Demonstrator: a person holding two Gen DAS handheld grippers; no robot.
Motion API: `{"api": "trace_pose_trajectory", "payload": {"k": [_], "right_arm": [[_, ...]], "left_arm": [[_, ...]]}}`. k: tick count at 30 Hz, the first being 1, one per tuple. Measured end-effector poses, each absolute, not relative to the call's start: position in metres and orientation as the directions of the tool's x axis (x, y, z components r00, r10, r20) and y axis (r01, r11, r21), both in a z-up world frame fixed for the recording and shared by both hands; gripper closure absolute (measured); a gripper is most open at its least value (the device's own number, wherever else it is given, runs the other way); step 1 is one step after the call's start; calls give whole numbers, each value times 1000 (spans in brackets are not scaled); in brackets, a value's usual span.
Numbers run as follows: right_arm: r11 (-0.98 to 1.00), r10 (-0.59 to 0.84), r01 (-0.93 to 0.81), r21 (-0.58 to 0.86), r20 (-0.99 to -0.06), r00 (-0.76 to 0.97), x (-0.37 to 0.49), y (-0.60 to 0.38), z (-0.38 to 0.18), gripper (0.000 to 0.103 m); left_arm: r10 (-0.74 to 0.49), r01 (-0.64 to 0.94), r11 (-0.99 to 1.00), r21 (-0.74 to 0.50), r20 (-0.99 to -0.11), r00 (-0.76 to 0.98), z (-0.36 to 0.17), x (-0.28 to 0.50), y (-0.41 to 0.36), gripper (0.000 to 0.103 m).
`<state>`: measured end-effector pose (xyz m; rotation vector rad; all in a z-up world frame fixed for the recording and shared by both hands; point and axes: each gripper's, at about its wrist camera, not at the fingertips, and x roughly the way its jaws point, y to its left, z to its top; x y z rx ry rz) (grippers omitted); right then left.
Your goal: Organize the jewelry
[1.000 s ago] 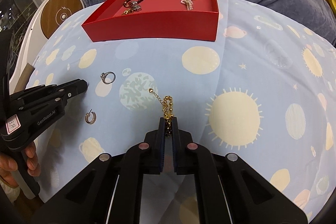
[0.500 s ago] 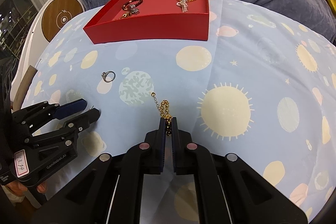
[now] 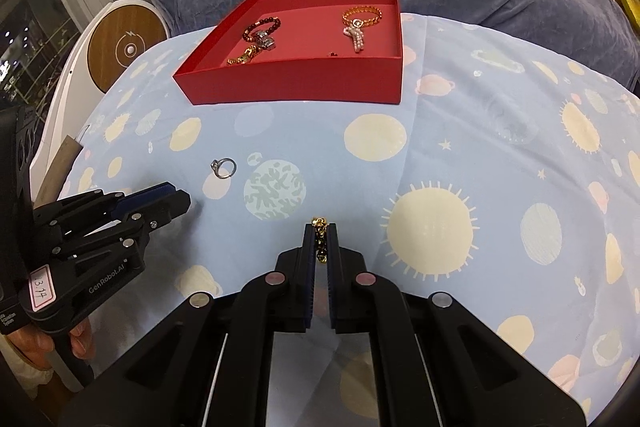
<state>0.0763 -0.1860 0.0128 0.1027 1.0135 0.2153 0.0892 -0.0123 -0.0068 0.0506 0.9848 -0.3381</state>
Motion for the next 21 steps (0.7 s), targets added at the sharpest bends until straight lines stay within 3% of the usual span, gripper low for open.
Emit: {"api": "trace_pose_trajectory", "payload": {"k": [21], "right_arm": [[970,242,-132,204,-756,608,107,-181,62,99]], "left_arm": [[-185,204,976,-78,-794,579,19,136,5,88]]}}
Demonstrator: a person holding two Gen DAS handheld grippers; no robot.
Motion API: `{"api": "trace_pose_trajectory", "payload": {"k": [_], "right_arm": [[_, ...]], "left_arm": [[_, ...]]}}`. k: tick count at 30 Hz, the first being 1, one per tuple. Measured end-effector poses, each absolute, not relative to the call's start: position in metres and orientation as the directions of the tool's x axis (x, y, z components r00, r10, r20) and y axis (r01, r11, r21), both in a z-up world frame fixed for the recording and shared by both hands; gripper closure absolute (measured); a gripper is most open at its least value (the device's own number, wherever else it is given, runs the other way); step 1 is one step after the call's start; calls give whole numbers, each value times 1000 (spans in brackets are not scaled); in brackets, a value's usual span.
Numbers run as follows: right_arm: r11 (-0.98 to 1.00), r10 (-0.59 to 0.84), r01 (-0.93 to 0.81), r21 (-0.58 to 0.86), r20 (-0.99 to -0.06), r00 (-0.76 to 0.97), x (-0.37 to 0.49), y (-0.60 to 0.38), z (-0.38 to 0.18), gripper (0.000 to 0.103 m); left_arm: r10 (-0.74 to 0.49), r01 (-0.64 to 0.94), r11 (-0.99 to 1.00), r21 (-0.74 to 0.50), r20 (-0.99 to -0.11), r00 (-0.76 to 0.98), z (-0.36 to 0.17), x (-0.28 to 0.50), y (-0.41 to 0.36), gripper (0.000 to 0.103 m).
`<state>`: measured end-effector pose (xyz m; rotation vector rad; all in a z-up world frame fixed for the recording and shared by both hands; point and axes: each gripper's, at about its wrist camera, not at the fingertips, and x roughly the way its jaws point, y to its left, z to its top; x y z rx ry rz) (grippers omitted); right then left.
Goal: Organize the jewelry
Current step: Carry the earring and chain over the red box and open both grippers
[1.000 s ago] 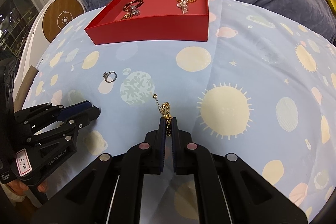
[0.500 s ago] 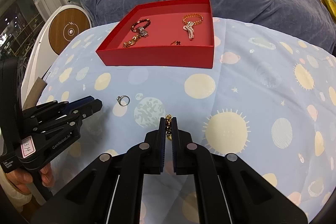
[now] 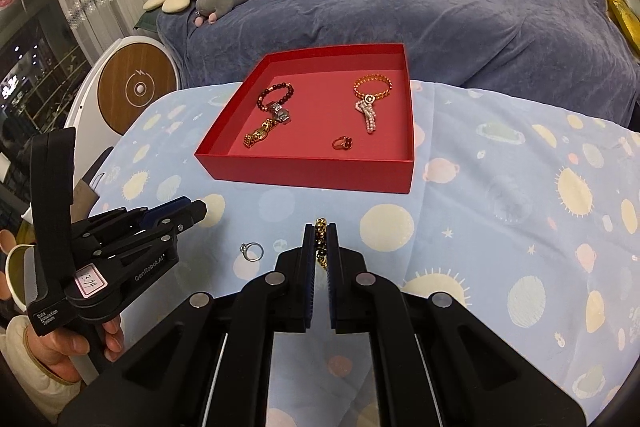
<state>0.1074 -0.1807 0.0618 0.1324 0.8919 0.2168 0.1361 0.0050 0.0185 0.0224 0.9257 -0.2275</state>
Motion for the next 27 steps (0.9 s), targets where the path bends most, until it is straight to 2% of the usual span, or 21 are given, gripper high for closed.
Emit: {"api": "trace_pose_trajectory", "payload": {"k": [14,27], "right_arm": [[970,240,-131,206,-708,664,197,-178,98,99],[968,235,-74,241,-761,604,260,-183,46,99]], "left_arm": [[-190,216,974,-65,-750,634,70,223,1,87],[-171,183,980,-80,-804,570,23,282,-7,87]]}}
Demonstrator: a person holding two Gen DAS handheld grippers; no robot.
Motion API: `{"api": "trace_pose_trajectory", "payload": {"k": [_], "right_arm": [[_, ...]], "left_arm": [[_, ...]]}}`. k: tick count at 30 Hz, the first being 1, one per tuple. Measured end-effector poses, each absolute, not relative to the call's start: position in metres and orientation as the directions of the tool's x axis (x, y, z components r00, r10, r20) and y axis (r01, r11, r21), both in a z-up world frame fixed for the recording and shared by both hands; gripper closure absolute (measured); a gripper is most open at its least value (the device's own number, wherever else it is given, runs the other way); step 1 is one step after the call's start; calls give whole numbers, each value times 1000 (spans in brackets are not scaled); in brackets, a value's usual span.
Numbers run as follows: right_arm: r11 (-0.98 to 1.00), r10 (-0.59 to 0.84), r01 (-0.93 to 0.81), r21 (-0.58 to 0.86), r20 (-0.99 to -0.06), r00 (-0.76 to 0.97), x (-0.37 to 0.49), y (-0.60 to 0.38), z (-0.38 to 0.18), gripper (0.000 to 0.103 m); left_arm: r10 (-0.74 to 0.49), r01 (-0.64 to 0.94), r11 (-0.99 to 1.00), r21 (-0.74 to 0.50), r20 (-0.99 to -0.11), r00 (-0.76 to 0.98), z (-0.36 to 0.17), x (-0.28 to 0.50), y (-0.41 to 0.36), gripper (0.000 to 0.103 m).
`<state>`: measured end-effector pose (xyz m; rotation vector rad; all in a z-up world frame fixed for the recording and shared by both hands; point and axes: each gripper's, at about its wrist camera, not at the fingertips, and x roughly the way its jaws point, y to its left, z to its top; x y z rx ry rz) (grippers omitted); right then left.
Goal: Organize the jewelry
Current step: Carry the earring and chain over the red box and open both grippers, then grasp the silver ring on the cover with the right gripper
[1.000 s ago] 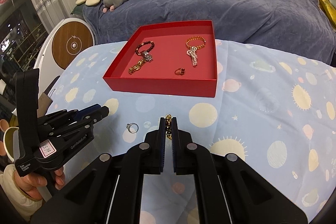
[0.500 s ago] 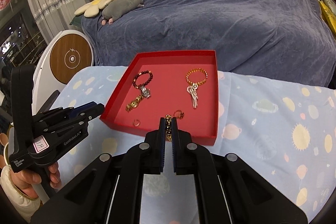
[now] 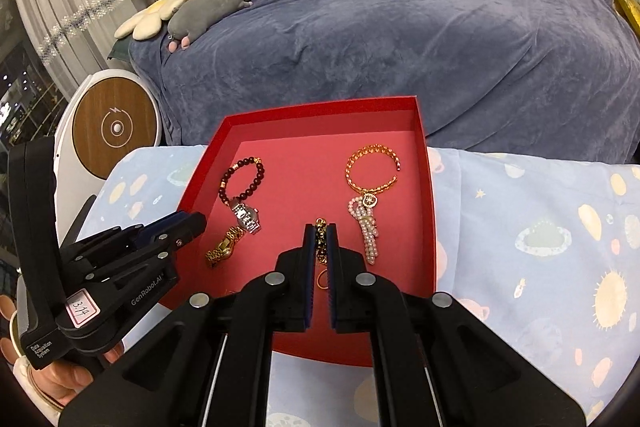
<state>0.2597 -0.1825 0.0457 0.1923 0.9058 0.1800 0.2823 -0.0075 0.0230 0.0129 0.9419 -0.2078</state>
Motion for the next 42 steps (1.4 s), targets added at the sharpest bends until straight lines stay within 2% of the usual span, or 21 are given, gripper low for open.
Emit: {"api": "trace_pose_trajectory", "payload": {"k": [6,7,9,11,19,21,24,34,42], "right_arm": [[971,221,-64,229,-773,595,258,-186,32,97],[972,218,-64,225,-771,598,257,-187,32,97],[973,215,-65,222,-768,604,254,-188,35,96],[974,212,-68,216,-763,610,248,-190,39,96],[977,211,-112,181,-755,621,189,-194,65,95],[978,206,-117,170,-755,623,167,-193,68,94],[981,195,-114,159,-752,630,131,-195,68,86],[973,223,-77,218,-797,562,77,-199,29,84],[965,261,-166,203,-815,517,84,-157,11,83]], "left_arm": [[-159,172,982,-75,-816,556,13,287,-9,84],[-153,165,984,-71,-815,559,13,287,-9,81],[-155,153,985,-83,-813,562,14,287,-6,69],[-160,145,985,-94,-808,567,17,285,-4,66],[-165,154,984,-89,-781,602,48,243,10,65],[-165,160,984,-84,-781,602,53,226,13,61],[-173,177,981,-83,-786,593,54,195,17,54],[-150,148,986,-81,-824,547,20,121,41,54],[-131,147,987,-65,-854,503,-5,111,48,54]]}}
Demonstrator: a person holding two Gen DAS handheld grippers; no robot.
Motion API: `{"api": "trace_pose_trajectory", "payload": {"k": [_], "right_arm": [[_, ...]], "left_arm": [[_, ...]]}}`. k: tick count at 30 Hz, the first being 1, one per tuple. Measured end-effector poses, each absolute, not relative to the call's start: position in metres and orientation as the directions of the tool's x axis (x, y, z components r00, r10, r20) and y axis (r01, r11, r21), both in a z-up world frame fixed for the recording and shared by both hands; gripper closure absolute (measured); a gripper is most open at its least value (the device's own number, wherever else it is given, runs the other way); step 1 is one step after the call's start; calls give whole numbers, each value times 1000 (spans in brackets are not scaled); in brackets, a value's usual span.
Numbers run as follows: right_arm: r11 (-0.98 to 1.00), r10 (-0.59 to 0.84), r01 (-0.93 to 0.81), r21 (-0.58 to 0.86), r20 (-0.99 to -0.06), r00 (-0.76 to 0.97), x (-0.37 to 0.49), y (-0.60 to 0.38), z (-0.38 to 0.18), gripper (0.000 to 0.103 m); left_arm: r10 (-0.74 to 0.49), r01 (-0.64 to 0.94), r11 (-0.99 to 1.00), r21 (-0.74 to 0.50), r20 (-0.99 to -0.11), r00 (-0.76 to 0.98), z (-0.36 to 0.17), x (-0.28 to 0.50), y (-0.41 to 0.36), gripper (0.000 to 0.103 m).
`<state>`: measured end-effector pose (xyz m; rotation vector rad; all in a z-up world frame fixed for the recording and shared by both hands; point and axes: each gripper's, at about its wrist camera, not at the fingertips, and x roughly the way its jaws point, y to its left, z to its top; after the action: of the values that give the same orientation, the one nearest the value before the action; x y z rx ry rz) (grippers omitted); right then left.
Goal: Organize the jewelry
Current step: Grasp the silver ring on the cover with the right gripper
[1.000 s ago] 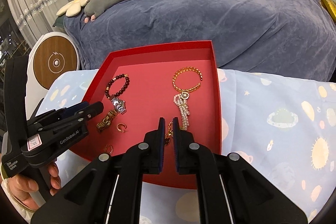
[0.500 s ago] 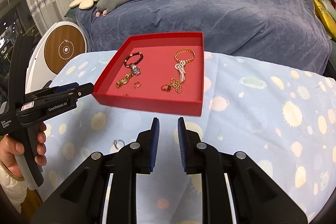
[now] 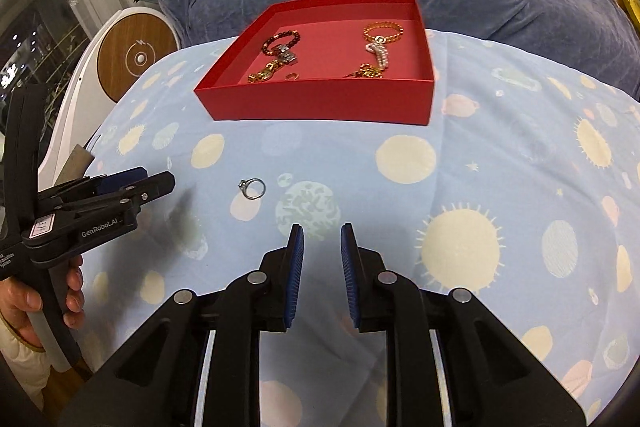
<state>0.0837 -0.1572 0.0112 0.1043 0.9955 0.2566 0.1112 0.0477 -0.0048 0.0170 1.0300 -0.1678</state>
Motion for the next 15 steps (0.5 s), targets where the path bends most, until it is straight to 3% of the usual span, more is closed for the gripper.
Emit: {"api": "trace_pose_trajectory", "payload": {"k": [15], "right_arm": [[948,290,-260,184,-837,465,111,-102,-12,72]], "left_arm": [[-71,28,997,-66,-871,487,-13,112,115,45]]}}
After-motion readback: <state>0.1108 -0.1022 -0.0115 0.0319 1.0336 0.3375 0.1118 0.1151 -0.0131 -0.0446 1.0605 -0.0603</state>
